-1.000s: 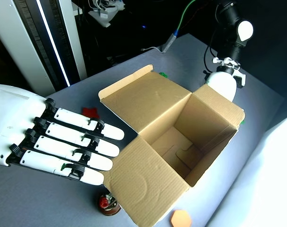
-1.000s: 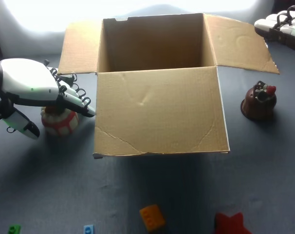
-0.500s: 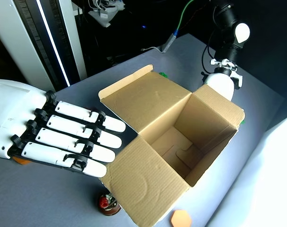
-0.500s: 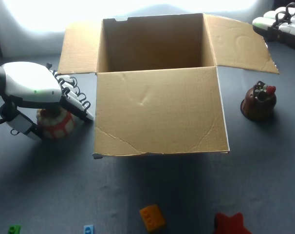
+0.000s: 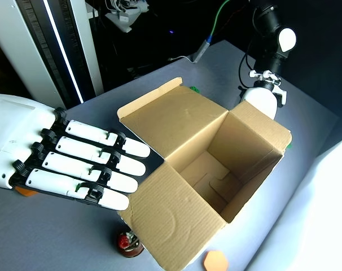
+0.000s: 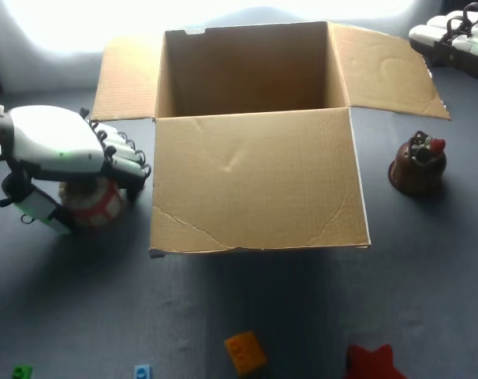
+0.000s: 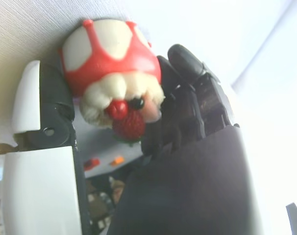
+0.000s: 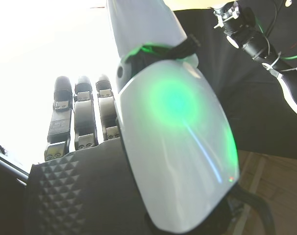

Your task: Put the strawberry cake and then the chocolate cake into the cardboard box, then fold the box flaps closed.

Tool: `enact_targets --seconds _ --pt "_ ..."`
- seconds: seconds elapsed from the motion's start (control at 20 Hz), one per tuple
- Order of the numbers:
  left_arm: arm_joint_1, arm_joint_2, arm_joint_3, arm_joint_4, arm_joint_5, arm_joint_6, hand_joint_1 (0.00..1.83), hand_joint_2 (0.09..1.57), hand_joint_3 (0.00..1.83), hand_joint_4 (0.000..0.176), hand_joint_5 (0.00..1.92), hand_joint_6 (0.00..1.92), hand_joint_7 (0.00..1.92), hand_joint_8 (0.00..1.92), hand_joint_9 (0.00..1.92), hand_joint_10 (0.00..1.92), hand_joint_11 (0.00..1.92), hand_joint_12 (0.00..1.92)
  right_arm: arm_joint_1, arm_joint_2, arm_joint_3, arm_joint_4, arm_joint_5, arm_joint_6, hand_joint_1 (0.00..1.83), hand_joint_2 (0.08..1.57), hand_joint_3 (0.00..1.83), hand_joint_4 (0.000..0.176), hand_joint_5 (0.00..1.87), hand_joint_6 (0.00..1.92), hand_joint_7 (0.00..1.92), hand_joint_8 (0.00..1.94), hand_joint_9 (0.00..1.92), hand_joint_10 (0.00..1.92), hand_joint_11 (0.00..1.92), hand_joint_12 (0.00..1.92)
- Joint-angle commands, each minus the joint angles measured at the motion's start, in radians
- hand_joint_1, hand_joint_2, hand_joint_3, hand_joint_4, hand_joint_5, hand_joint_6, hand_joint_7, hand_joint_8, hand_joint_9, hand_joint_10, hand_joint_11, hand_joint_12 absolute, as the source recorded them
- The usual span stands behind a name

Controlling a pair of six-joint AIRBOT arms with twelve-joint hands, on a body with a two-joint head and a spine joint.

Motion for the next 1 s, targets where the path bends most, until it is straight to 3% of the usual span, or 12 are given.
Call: enact_targets --seconds 0.0,0.1,0.15,0.2,0.4,0.45,0.6,0.75,0.9,0.95 --pt "0.002 0.01 0.0 -0.041 -0.009 0.003 1.3 1.07 0.01 0.0 0.25 1.4 0.18 1.64 0.25 1.73 0.28 1.88 0.005 0.014 -0.002 0.007 0.122 0.0 1.17 1.07 0.0 0.02 0.02 0.0 0.05 0.0 0.09 0.01 0.0 0.44" --pt "0.002 0.013 -0.002 -0.041 -0.009 0.003 1.37 1.1 0.01 0.0 0.26 1.49 0.16 1.79 0.3 1.88 0.4 1.92 0.004 0.014 -0.002 0.007 0.122 0.0 1.16 1.07 0.0 0.016 0.03 0.0 0.05 0.0 0.09 0.01 0.0 0.48" --pt "0.003 0.015 -0.003 -0.042 -0.009 0.003 1.56 1.2 0.03 0.0 0.25 1.55 0.14 1.78 0.5 1.73 0.38 1.89 0.004 0.014 -0.002 0.007 0.122 0.0 1.17 1.07 0.0 0.016 0.03 0.0 0.05 0.0 0.09 0.01 0.0 0.44" --pt "0.003 0.018 -0.004 -0.042 -0.009 0.003 1.61 1.28 0.02 0.0 0.26 1.61 0.3 1.84 0.45 1.83 0.49 1.83 0.004 0.014 -0.002 0.007 0.122 0.0 1.17 1.07 0.0 0.017 0.02 0.0 0.05 0.0 0.09 0.0 0.0 0.41" --pt "0.003 0.042 -0.02 -0.05 -0.013 0.003 1.62 1.32 0.0 0.0 0.29 1.75 0.36 1.85 0.43 1.89 0.46 1.88 0.003 0.014 -0.003 0.006 0.122 0.0 1.18 1.07 0.0 0.015 0.03 0.01 0.06 0.0 0.09 0.0 0.0 0.4" --pt "0.002 0.054 -0.028 -0.053 -0.016 0.003 1.46 1.36 0.02 0.0 0.43 1.78 0.35 1.89 0.42 1.91 0.46 1.83 0.003 0.014 -0.004 0.005 0.122 0.0 1.19 1.07 0.0 0.012 0.04 0.01 0.07 0.0 0.09 0.0 0.0 0.37" --pt "-0.009 0.099 -0.064 -0.057 -0.024 -0.006 1.45 1.37 0.01 0.0 0.43 1.8 0.34 1.89 0.41 1.91 0.44 1.85 0.002 0.014 -0.005 0.004 0.122 0.0 1.19 1.07 0.0 0.014 0.05 0.01 0.08 0.01 0.09 0.0 0.0 0.37" --pt "-0.044 0.159 -0.109 -0.051 -0.025 -0.017 1.45 1.36 0.0 0.0 0.42 1.8 0.44 1.78 0.46 1.85 0.47 1.83 0.002 0.014 -0.006 0.004 0.122 0.0 1.17 1.07 0.0 0.014 0.06 0.01 0.06 0.0 0.09 0.0 0.0 0.37" --pt "-0.112 0.212 -0.146 0.006 -0.03 -0.037 1.45 1.35 0.0 0.0 0.42 1.76 0.47 1.78 0.48 1.83 0.47 1.84 0.002 0.014 -0.007 0.004 0.122 0.0 1.18 1.07 0.0 0.016 0.07 0.01 0.08 0.0 0.1 0.01 0.0 0.4" --pt "-0.137 0.228 -0.158 0.03 -0.035 -0.043 1.26 1.37 0.01 0.0 0.46 1.71 0.49 1.75 0.52 1.81 0.41 1.86 0.001 0.015 -0.007 0.004 0.122 0.0 1.19 1.06 0.0 0.012 0.06 0.0 0.07 0.0 0.1 0.0 0.0 0.43"
